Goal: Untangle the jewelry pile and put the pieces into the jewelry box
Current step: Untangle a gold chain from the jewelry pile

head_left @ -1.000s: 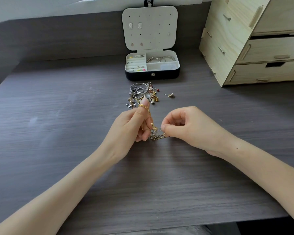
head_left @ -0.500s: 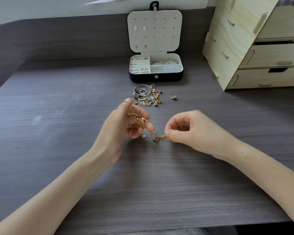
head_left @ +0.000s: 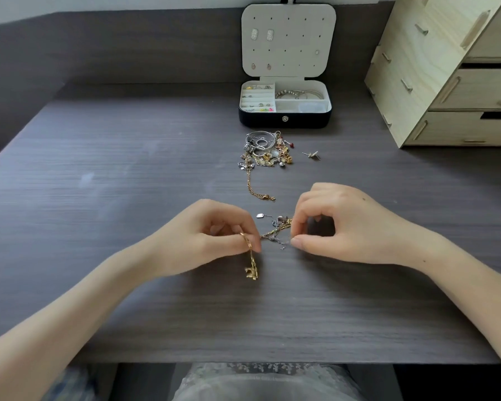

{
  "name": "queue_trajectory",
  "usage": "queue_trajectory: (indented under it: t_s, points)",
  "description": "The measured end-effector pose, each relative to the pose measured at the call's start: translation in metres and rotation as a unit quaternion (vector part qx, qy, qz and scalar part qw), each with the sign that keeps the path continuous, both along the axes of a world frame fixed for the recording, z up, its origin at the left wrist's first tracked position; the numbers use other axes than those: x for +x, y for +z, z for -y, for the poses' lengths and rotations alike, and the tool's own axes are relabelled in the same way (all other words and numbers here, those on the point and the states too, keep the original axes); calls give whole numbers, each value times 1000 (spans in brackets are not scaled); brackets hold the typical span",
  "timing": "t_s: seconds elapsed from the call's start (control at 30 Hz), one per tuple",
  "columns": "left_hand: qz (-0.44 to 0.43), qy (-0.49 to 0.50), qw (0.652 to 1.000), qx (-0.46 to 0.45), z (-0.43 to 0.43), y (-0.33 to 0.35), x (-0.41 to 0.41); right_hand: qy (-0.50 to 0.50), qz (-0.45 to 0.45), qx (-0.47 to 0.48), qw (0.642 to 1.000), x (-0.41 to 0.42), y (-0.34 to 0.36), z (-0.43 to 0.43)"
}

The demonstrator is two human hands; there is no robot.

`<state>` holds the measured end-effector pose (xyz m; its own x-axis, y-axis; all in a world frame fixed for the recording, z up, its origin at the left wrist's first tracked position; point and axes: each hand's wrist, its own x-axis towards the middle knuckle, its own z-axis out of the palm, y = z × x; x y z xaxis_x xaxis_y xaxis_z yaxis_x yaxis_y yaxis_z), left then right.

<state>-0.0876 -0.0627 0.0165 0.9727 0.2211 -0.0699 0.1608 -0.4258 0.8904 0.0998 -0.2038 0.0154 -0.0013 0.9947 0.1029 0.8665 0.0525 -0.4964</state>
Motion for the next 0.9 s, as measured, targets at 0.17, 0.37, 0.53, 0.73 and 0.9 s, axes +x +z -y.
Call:
queue_trajectory:
  t_s: [0.17, 0.37, 0.53, 0.73, 0.9]
  points:
    - [-43, -89, 993, 69, -4, 12, 0, -75, 15, 39, 996, 12, -6, -6]
    - [-34, -84, 987, 130, -14, 26, -1, -63, 13, 13, 998, 14, -11, -8]
    - [-47, -28, 973, 226, -23, 32, 11, -73, 0, 19, 997, 12, -10, -8]
    - [-10, 36, 957, 289, -18, 16, 30, -89, 22, 25, 995, -3, -8, -23]
    - [-12, 56, 966, 253, -13, 6, 32, -84, -23, -6, 996, -7, -7, -25]
